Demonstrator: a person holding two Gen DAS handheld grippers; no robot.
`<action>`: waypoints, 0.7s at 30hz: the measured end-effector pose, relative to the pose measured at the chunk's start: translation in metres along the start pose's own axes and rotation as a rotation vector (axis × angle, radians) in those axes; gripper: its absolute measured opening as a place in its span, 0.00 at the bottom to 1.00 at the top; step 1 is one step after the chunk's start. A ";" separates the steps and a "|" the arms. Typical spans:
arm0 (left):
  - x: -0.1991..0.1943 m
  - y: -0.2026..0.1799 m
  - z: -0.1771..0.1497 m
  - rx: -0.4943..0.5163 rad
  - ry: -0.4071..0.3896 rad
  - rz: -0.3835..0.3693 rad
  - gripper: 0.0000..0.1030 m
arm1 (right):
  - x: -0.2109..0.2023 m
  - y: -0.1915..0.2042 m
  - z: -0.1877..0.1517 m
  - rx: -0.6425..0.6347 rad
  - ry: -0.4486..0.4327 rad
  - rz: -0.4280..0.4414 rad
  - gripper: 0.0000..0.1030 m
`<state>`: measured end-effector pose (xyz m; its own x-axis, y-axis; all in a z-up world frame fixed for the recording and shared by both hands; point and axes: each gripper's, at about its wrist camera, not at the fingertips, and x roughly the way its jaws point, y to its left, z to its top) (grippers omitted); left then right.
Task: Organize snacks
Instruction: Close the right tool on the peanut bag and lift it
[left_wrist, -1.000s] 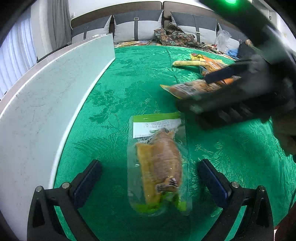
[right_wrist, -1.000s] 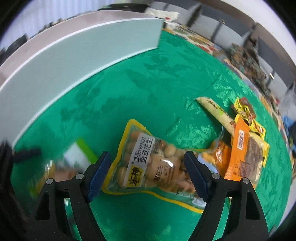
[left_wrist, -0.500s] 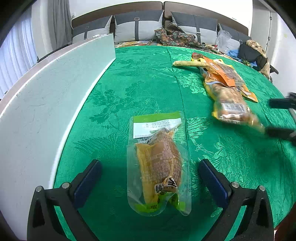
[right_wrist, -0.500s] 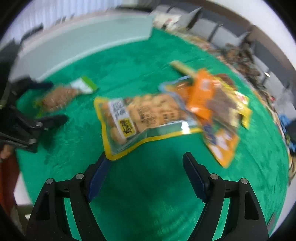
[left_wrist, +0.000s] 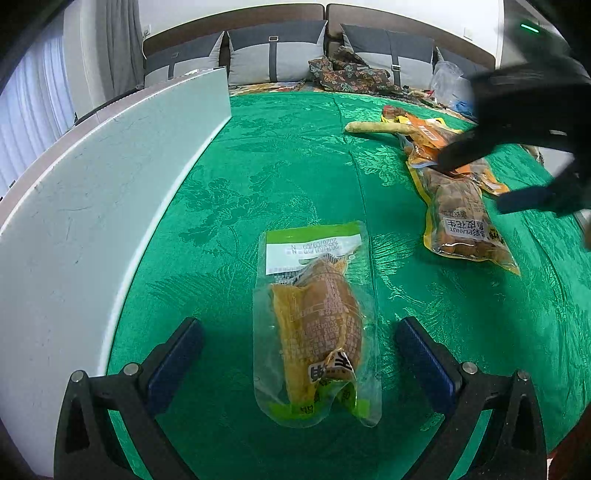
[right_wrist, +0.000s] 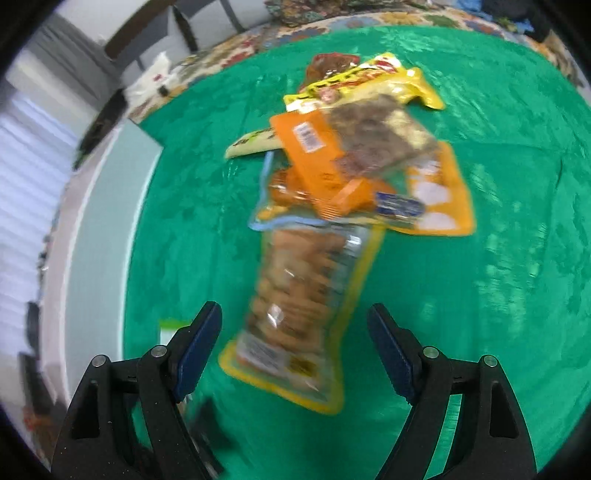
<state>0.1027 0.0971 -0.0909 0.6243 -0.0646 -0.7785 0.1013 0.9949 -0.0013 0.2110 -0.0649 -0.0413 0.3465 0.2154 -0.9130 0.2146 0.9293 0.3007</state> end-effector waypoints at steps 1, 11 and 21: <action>0.000 0.000 0.000 0.001 0.000 0.000 1.00 | 0.009 0.012 0.000 -0.018 0.011 -0.029 0.81; -0.003 0.002 0.004 0.001 0.082 -0.034 1.00 | 0.019 -0.002 -0.032 -0.306 -0.011 -0.154 0.64; -0.002 -0.021 0.010 0.101 0.094 -0.045 0.89 | -0.016 -0.068 -0.065 -0.405 0.031 -0.101 0.69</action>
<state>0.1072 0.0752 -0.0832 0.5425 -0.0962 -0.8346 0.2077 0.9779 0.0223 0.1319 -0.1121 -0.0653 0.3134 0.1200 -0.9420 -0.1326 0.9878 0.0818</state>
